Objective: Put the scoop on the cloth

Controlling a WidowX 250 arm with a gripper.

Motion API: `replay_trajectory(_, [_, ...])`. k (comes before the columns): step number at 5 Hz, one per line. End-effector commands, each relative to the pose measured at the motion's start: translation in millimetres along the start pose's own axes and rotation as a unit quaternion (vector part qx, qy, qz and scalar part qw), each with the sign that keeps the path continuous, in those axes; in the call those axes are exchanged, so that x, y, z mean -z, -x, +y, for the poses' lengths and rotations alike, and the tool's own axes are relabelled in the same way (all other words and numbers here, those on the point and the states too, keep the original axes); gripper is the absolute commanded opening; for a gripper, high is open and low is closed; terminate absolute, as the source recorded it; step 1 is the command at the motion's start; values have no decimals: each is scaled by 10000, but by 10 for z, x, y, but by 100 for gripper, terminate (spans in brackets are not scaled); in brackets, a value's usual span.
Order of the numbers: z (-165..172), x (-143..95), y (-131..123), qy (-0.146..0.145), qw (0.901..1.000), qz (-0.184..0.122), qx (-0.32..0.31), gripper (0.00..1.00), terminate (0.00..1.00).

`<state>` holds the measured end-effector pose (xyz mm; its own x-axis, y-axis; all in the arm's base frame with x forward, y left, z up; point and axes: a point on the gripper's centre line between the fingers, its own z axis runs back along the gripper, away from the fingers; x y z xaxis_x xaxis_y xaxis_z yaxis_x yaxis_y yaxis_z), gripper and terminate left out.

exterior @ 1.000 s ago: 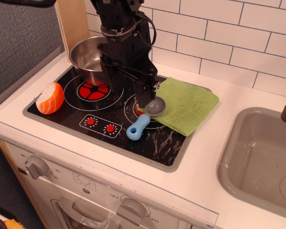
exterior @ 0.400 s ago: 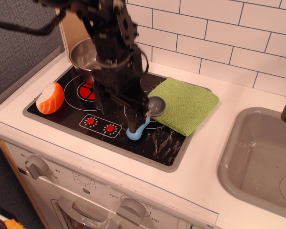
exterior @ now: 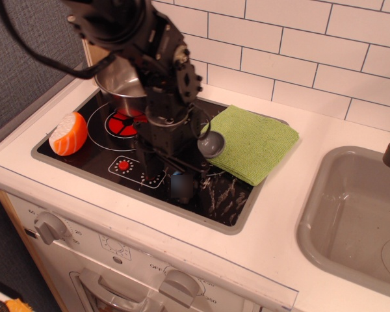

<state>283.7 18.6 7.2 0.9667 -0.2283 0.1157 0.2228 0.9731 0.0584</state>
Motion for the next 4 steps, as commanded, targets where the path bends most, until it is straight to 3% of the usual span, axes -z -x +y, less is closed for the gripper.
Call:
replay_trajectory(1, [-61,-83,-109,-12,9996,-247,122,0,0])
replay_trajectory(3, [-182,-685,-162,71,9972,-748,6,0,0])
replay_trajectory(4, [-265,-952,-428,154,9944,-1016,-242,0,0])
